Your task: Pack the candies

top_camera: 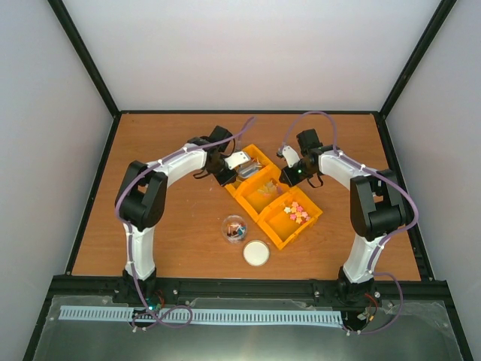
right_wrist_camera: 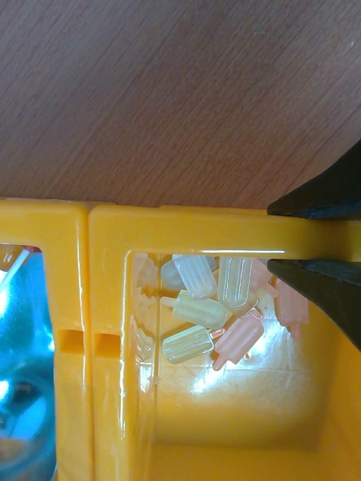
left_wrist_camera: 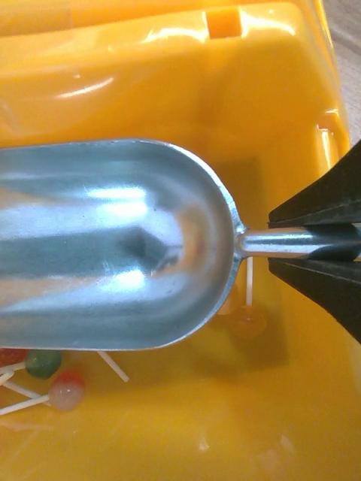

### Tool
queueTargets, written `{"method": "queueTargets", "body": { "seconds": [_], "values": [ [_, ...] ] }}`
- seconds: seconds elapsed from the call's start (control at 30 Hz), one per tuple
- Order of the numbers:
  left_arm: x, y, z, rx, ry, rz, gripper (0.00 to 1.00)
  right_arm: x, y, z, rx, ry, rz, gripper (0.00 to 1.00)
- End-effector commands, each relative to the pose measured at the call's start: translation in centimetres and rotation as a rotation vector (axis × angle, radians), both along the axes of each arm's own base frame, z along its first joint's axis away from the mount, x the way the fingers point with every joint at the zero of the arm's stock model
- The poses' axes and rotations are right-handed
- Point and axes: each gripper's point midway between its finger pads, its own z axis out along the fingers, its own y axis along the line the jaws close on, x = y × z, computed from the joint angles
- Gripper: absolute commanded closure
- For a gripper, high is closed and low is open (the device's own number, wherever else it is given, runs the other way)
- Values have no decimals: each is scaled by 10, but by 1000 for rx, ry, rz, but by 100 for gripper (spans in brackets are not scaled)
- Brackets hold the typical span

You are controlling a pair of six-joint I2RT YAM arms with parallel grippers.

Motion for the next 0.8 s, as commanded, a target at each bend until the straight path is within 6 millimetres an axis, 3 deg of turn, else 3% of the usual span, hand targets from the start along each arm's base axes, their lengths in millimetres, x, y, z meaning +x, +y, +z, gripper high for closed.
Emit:
{"method": "queueTargets", "body": {
  "seconds": [0.0,0.23,0.77],
  "values": [
    [2,-22,33,-145,-48,-36,97,3,7,-7,23,2,7,97],
    [-3,-12,37,-131,-68,-42,99,4,5,-8,22,5,0,97],
    [-8,37,29,-63,-62,-1,99,4,4,-8,22,7,-1,97]
  ]
}}
